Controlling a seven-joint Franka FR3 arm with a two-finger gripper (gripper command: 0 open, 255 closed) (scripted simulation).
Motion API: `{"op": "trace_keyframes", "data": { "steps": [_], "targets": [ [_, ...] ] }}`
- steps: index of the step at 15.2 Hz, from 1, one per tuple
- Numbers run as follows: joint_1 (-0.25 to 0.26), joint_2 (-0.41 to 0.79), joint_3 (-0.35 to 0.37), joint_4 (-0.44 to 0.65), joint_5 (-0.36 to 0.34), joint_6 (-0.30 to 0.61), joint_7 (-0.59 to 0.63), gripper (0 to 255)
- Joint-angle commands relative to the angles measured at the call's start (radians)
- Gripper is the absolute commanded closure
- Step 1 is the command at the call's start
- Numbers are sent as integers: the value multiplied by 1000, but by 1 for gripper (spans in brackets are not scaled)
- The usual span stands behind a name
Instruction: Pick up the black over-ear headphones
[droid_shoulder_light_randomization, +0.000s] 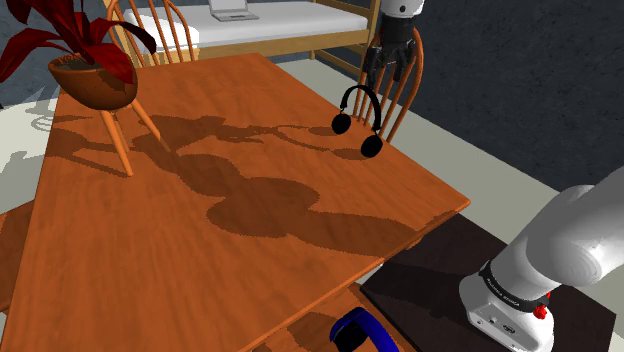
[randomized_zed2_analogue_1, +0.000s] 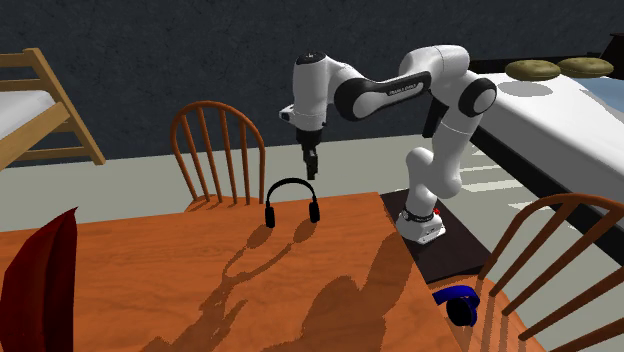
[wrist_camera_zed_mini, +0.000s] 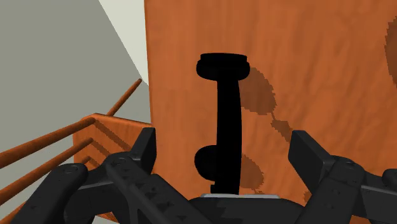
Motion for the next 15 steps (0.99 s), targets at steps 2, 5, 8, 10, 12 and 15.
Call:
{"op": "trace_keyframes", "data": {
  "steps": [2,5,8,10,12,15],
  "targets": [
    [-2,145,-3,170,15,-36,1,0],
    [-3,153,-3,152,16,-12,2,0],
    [-3,148,-3,105,16,30,3,0],
    [-3,144,-3,66,16,65,4,0],
    [-3,144,-3,66,16,65,4,0],
    [-3,144,-4,68,16,64,4,255]
  ]
}}
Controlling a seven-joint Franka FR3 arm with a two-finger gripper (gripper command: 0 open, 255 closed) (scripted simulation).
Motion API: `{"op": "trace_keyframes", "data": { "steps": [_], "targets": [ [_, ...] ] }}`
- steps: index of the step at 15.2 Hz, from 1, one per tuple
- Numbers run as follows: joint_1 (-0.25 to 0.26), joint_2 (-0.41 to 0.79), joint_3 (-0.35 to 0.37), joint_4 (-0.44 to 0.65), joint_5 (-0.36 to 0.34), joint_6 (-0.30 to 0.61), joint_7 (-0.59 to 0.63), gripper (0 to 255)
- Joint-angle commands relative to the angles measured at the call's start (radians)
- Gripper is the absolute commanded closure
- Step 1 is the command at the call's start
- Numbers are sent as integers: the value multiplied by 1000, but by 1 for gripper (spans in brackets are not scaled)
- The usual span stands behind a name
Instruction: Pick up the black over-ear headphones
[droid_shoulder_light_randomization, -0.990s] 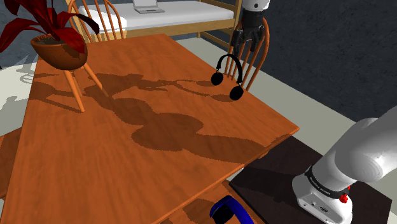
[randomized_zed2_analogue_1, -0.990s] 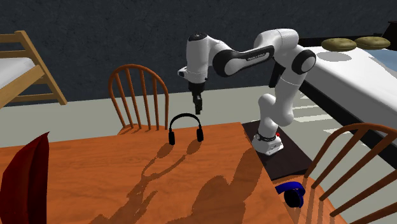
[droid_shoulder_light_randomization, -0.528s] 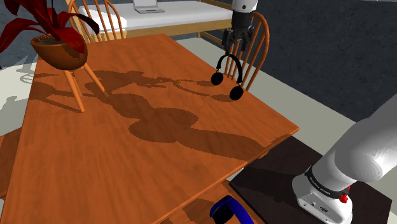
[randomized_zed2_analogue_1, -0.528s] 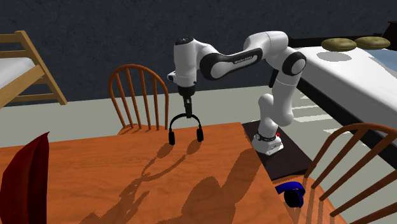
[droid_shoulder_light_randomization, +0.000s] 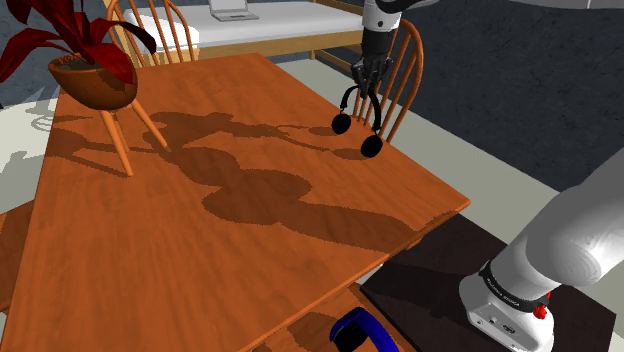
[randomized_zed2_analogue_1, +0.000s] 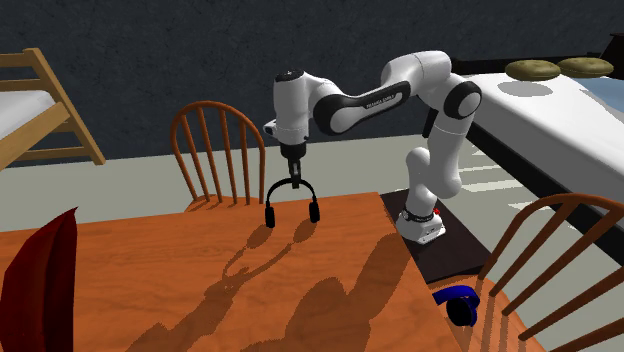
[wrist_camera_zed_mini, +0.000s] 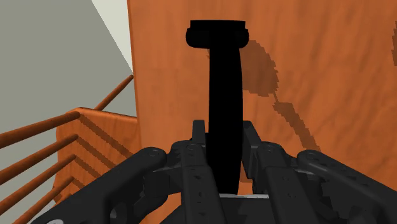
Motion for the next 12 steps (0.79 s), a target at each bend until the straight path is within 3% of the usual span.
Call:
{"op": "trace_keyframes", "data": {
  "steps": [1,7,12],
  "targets": [
    [0,0,0,0,0,0,0,255],
    [0,0,0,-2,0,2,0,255],
    [0,8,0,75,0,-67,-1,255]
  ]
}}
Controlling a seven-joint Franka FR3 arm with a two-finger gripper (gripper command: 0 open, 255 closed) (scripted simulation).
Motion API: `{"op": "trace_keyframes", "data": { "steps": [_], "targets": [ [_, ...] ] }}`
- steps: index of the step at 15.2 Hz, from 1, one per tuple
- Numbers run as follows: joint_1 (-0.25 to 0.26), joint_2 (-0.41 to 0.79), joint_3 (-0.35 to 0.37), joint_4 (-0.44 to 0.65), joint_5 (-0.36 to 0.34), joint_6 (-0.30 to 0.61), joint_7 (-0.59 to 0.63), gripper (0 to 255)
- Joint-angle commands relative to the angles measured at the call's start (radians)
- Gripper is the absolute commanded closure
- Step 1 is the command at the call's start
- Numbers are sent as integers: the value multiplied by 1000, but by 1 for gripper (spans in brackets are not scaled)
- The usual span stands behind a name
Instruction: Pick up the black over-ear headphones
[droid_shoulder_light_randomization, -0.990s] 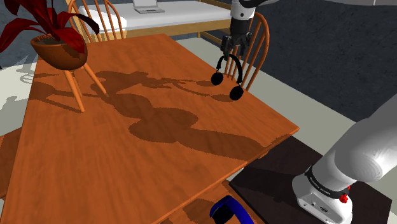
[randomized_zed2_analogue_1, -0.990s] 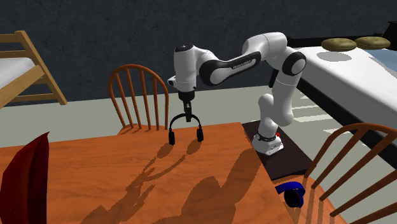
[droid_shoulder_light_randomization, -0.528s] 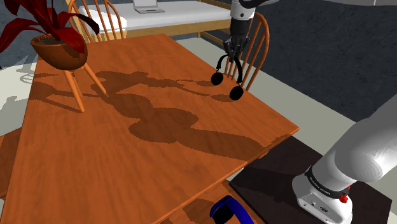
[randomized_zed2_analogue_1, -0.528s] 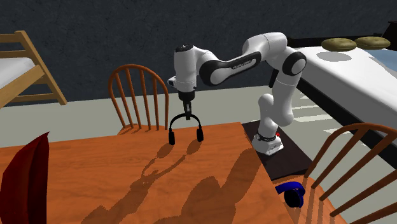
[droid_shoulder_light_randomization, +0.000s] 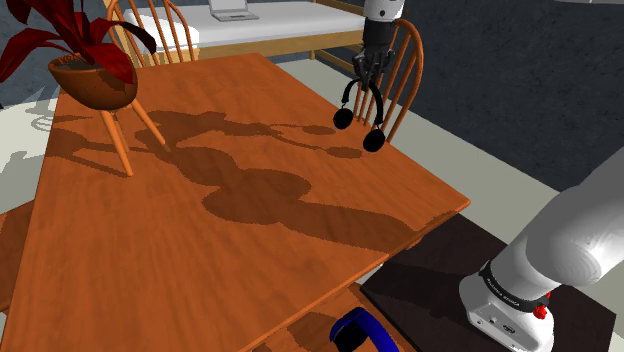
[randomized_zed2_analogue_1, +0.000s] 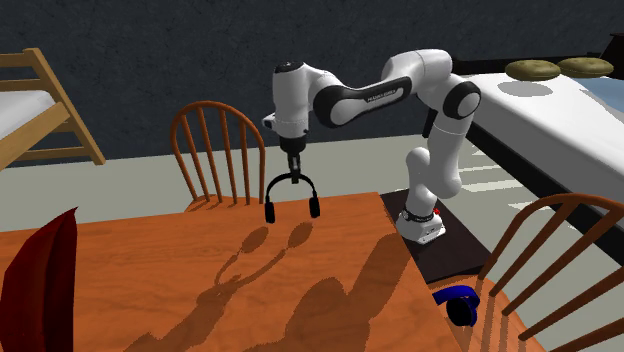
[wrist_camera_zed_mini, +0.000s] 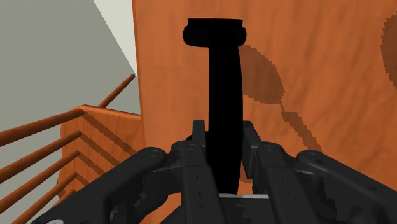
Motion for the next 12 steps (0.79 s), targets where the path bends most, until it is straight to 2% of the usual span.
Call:
{"op": "trace_keyframes", "data": {
  "steps": [1,10,12],
  "targets": [
    [0,3,1,31,0,-28,0,255],
    [1,36,1,194,-1,-157,-2,255],
    [1,37,1,197,-1,-160,-2,255]
  ]
}}
